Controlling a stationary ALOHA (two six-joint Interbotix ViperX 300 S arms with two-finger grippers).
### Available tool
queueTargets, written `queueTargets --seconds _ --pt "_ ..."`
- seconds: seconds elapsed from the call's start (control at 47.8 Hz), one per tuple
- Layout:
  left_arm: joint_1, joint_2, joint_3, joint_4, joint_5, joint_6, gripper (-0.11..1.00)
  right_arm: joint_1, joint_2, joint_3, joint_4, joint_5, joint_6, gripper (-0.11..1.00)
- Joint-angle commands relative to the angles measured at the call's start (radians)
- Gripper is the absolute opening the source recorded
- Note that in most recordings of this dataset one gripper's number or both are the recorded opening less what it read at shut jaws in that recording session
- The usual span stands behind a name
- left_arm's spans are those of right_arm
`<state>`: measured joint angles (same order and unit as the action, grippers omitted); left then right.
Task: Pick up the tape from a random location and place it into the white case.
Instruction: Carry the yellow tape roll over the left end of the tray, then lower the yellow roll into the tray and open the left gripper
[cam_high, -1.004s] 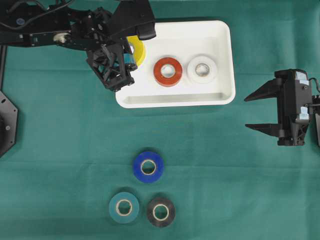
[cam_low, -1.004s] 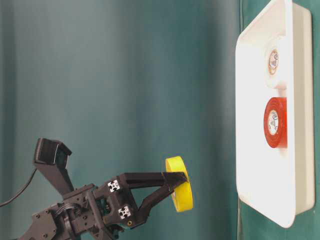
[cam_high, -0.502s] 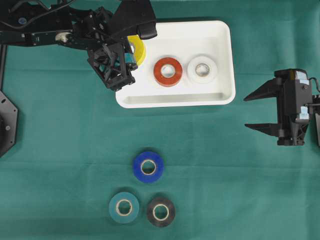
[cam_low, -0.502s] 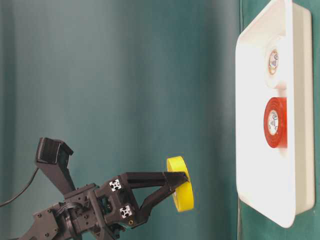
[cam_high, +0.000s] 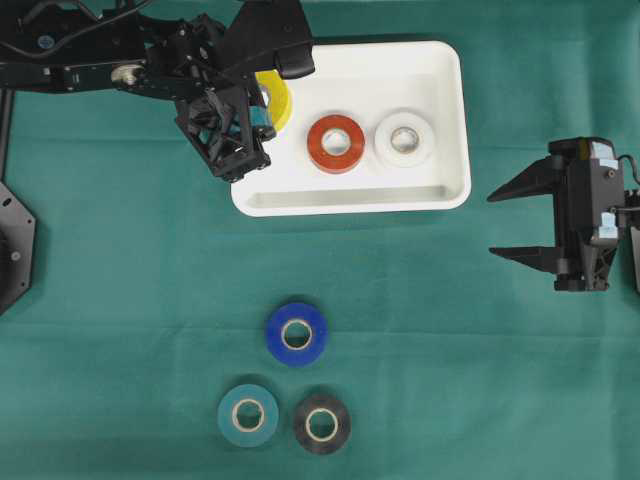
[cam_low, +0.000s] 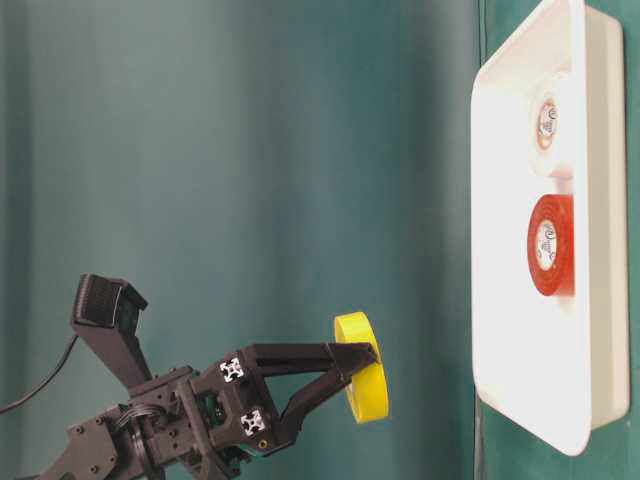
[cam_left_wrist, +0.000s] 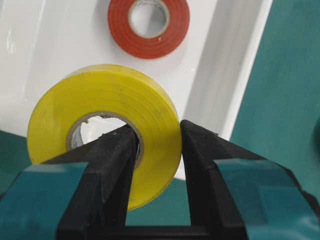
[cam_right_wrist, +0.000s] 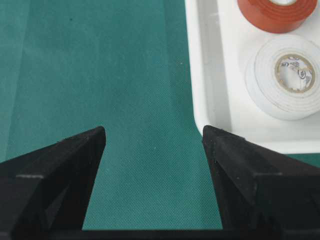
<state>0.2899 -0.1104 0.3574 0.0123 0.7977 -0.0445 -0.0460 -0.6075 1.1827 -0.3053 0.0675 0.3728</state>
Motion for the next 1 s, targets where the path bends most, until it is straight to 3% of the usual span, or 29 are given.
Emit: queueTargets --seconds 0.0,0.293,0.606,0.983 --pt "0.003 -0.009 -0.015 0.003 -0.009 0.000 0.23 0.000 0.000 -0.025 -0.002 -0.005 0.000 0.74" --pt "0.003 0.041 0.046 0.000 -0.091 -0.002 0.23 -0.002 0.000 -0.025 -0.002 -0.009 0.000 0.74" --pt "0.009 0.101 0.137 -0.003 -0.276 -0.002 0.23 -0.005 0.000 -0.026 -0.002 -0.009 0.000 0.74" --pt "0.038 0.163 0.179 -0.003 -0.359 0.000 0.23 -0.014 0.000 -0.026 -0.002 -0.009 0.000 0.74"
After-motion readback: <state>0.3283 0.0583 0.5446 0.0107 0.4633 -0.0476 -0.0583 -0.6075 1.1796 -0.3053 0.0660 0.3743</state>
